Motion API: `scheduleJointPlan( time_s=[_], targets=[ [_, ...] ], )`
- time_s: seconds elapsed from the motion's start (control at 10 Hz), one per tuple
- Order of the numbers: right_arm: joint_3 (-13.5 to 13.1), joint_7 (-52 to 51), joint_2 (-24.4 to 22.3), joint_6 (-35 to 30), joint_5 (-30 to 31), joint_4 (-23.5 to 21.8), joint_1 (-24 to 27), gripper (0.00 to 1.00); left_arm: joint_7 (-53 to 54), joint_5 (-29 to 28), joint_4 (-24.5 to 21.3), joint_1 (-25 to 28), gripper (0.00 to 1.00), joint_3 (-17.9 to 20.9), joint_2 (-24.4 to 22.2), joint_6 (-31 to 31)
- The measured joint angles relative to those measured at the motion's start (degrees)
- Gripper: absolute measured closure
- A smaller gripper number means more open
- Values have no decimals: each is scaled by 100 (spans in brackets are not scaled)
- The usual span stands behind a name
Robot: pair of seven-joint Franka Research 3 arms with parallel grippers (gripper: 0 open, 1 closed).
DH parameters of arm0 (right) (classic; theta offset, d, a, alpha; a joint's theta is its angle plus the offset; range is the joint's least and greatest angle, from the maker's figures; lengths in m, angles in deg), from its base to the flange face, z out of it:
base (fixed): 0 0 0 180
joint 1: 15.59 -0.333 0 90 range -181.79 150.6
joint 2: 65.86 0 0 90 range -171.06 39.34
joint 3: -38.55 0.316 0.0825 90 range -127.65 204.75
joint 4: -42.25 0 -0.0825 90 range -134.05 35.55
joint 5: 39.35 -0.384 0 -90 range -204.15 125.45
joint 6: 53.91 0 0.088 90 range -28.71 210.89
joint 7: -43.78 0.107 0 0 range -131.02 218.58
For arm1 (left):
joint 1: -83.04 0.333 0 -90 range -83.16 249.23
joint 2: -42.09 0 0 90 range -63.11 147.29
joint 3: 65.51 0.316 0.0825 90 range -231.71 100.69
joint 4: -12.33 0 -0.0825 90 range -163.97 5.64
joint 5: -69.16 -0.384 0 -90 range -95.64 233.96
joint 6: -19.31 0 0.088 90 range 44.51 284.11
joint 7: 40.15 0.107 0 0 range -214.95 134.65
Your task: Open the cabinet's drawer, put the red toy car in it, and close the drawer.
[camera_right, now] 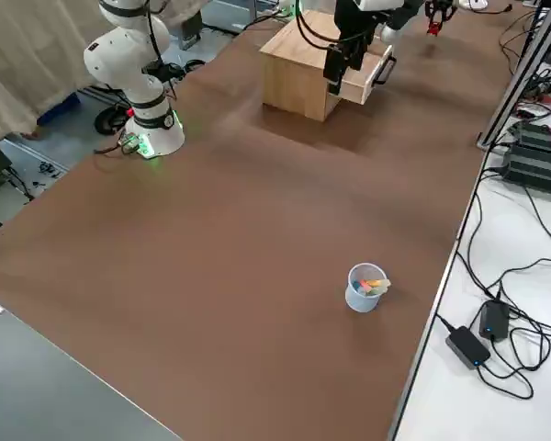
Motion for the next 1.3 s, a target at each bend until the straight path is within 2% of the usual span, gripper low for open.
scheduleJointPlan(
  time_s=[0.2, 0.4, 0.6, 0.8, 1.1, 1.3],
  targets=[
    [-502, -142, -410, 400, 0, -643, -402, 2, -906, -1, -5, -86, 56, -588, -553, -244],
    [-713, -392, -752, 395, 0, -998, -525, 2, -1854, -264, -3, -177, 56, -1334, -904, -459],
    [-766, -463, -1077, 396, 0, -1380, -527, 2, -3123, -801, 149, -199, 56, -2151, -1034, -597],
    [-755, -465, -1195, 418, -1, -1547, -532, 2, -3986, -974, 493, -230, 56, -2788, -1044, -1012],
    [-625, -464, -1197, 438, -1, -1578, -497, 2, -4856, -1159, 849, -328, 56, -3472, -1036, -1416],
    [-615, -464, -1197, 454, -1, -1578, -489, 2, -5316, -1353, 966, -593, 56, -3718, -948, -1440]
  ],
)
